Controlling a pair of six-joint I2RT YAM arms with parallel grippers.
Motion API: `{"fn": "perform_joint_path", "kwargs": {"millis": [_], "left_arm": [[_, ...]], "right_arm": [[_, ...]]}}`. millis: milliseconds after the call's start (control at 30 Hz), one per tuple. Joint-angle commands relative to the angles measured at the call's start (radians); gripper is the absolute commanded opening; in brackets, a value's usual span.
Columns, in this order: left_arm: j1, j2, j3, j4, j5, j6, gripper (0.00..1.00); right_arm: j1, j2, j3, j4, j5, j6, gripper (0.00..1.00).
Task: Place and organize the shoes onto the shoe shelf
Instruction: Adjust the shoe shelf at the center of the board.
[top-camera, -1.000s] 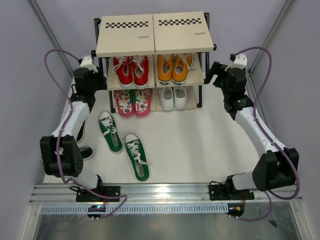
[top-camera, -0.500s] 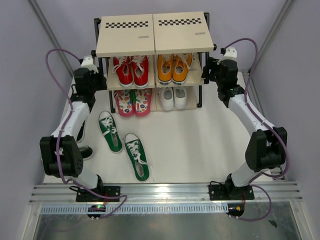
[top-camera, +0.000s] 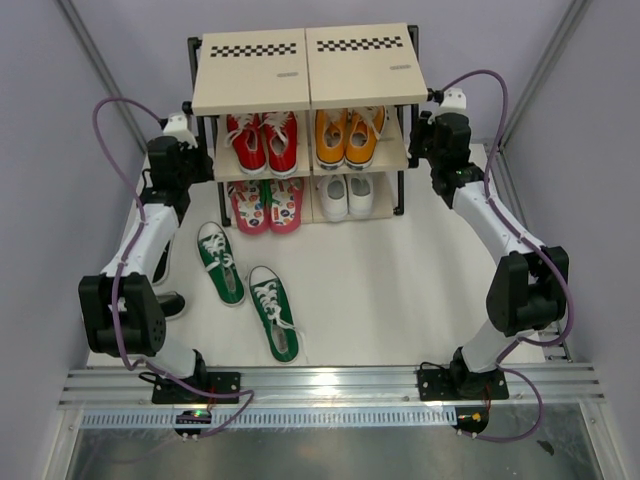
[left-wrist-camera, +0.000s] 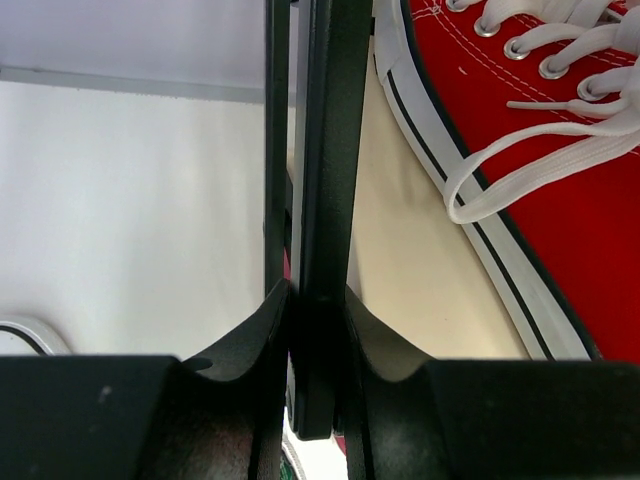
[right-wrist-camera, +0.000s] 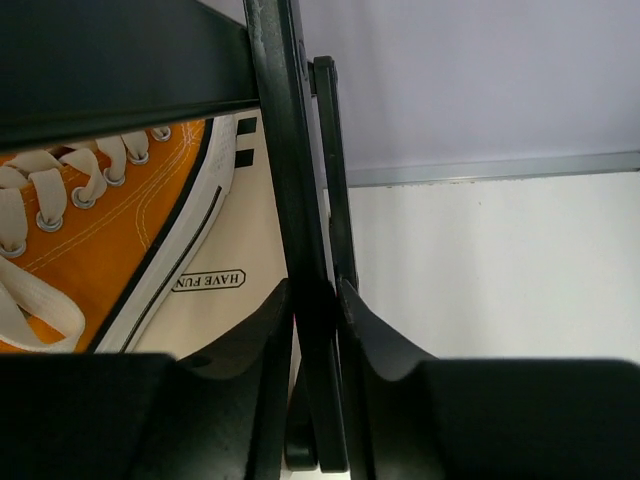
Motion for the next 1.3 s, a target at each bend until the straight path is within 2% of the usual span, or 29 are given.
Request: {"fn": "perform_joint_path", "kwargs": {"millis": [0,167,500,800,900,933,1033,1067,1133,1167,1267], "left_arm": [[0.003,-0.050,-0.002,-0.128,0.034,-0.025,0.10],[0.003,-0.050,0.007,-0.142,0.046,-0.025,0.11],[0.003,-0.038,0.030,-0.186,0.031,0.007,0.11],[0.003,-0.025,0.076,-0.241,0.037,0.006,0.15],[0.003,-0.015,0.119,-0.324,0.058,0.000,0.22],[0.004,-0.018,0.129,-0.341,0.061,-0.004,0.24],[0.004,-0.044,0.126,-0.344,0.066,-0.022,0.43],[0.003,-0.051,0.123,-0.343,0.063,-0.027,0.51],[0.003,-0.080,0.119,-0.343,0.057,-0.040,0.59],[0.003,-0.090,0.119,-0.346,0.060,-0.045,0.67],[0.003,-0.142,0.113,-0.375,0.070,-0.068,0.78]], "right_arm": [[-0.008,0.009,0.013,0.007,0.015,-0.033,0.24],[-0.008,-0.020,-0.006,-0.008,-0.005,-0.032,0.04],[-0.007,-0.191,-0.162,0.012,-0.045,-0.004,0.03],[-0.007,-0.246,-0.178,-0.093,-0.021,0.036,0.04],[-0.007,-0.272,-0.150,-0.165,-0.028,0.045,0.25],[-0.007,-0.293,-0.144,-0.201,-0.031,0.047,0.38],[-0.007,-0.344,-0.121,-0.275,-0.051,0.048,0.63],[-0.007,-0.358,-0.119,-0.289,-0.060,0.047,0.67],[-0.007,-0.402,-0.115,-0.333,-0.074,0.045,0.76],[-0.007,-0.418,-0.118,-0.347,-0.079,0.042,0.79],[-0.007,-0.479,-0.119,-0.398,-0.102,0.040,0.84]]}}
